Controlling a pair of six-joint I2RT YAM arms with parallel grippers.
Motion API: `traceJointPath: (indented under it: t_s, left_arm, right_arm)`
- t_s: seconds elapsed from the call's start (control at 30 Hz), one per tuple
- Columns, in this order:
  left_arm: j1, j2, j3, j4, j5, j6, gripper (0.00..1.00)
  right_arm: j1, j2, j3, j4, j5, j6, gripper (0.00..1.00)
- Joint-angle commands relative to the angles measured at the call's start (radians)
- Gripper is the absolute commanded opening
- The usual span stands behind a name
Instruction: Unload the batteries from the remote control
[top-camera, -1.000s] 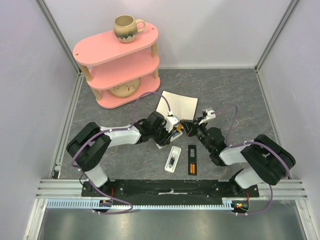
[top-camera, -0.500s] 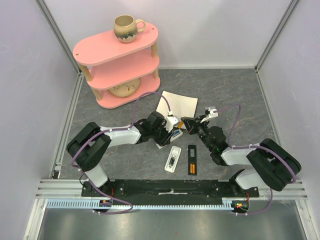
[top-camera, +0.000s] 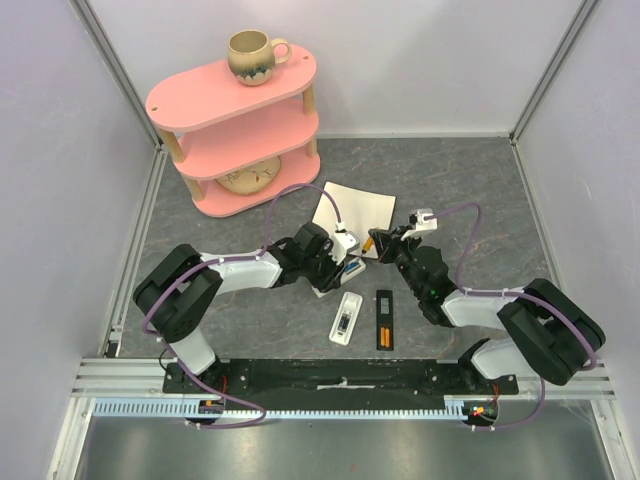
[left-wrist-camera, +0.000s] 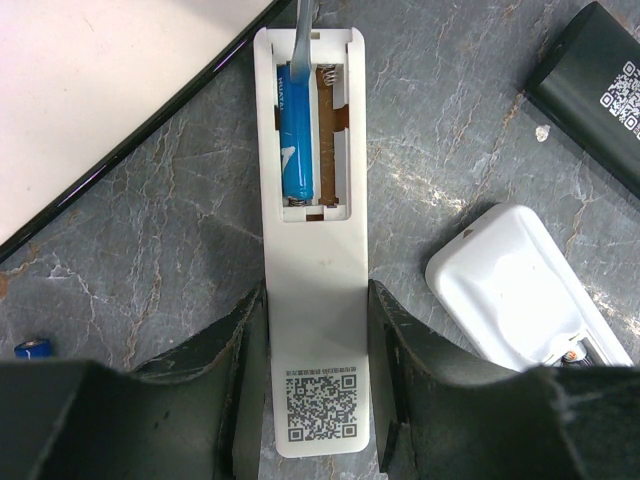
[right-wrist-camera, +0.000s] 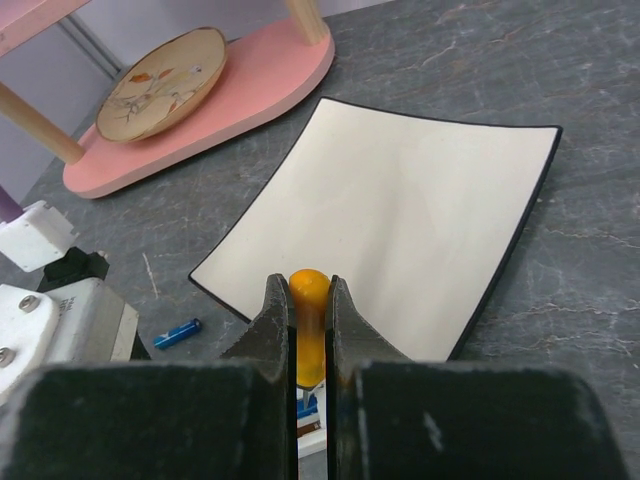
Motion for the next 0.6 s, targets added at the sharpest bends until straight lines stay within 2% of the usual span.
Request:
traceJointPath:
  t_s: [0.0,0.57]
  left_arm:
    - [-0.001,0.060,-0.008,-0.045,0.024,-0.011,0.02]
    - [-0.001,0.069,0.000,-0.053,0.028,-0.011,0.02]
  right_arm:
    - [-0.002,-0.029,0.000,-0.006,0.081,-0.020,0.00]
    - [-0.002,0.020,0.010,0.023,0.018,-0.086,0.00]
